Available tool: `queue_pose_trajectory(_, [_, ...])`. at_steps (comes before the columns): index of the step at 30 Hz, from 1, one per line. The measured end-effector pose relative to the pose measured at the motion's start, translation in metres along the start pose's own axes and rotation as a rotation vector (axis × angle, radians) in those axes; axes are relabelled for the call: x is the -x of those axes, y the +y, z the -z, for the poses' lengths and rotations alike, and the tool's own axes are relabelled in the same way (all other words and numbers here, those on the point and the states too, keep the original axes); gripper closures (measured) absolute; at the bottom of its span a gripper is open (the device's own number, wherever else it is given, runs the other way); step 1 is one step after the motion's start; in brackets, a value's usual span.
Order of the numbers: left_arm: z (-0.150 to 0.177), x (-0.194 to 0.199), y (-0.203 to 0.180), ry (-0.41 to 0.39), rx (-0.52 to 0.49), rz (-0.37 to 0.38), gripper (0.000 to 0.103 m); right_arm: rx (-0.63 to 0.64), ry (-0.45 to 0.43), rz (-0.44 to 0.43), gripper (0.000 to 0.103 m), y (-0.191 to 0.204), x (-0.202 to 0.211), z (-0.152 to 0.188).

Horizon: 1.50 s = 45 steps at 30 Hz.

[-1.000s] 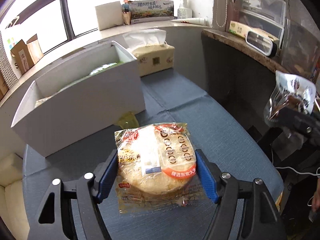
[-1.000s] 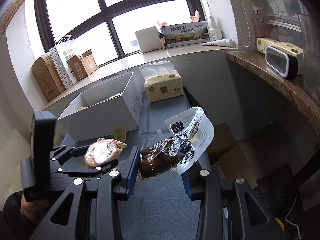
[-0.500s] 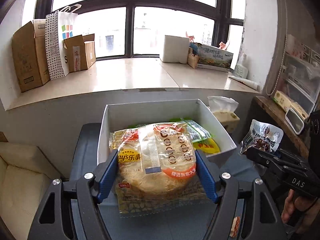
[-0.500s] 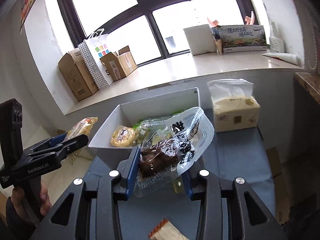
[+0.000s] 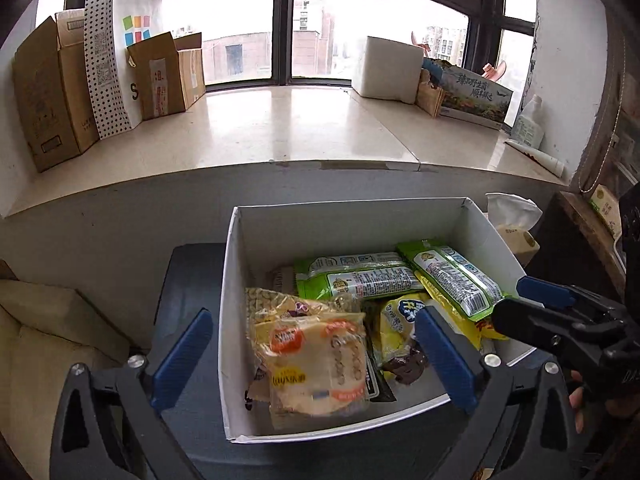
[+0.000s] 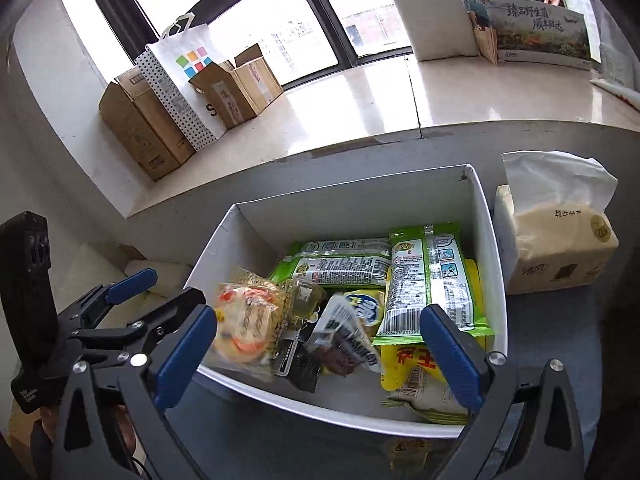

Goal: Organize snacks
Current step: 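Lower both packs into the white box and open both grippers, then grasp the white-and-orange wrapped pastry with the right gripper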

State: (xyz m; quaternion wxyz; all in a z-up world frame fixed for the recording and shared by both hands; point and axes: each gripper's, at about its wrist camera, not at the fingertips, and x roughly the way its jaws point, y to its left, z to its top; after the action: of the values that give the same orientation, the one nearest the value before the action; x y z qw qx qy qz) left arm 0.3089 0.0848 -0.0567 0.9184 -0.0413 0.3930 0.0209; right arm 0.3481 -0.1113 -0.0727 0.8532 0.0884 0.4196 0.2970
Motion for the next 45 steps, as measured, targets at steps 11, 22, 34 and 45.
queue_pose_trajectory(11, [0.014,0.019,0.002,-0.013,0.027,0.028,0.0,0.103,-0.103,0.056,0.0,0.012,0.06,0.009])
queue_pose_trajectory(22, [0.095,0.098,-0.028,-0.046,-0.073,0.108,0.0,0.277,-0.121,0.116,0.0,0.022,0.121,0.119])
queue_pose_trajectory(34, [0.195,0.123,-0.058,0.044,-0.07,0.175,0.0,0.27,0.114,0.142,0.0,-0.013,0.094,0.232])
queue_pose_trajectory(45, [0.207,0.126,-0.049,0.065,-0.04,0.183,0.0,0.38,0.179,0.168,0.0,-0.012,0.058,0.225])
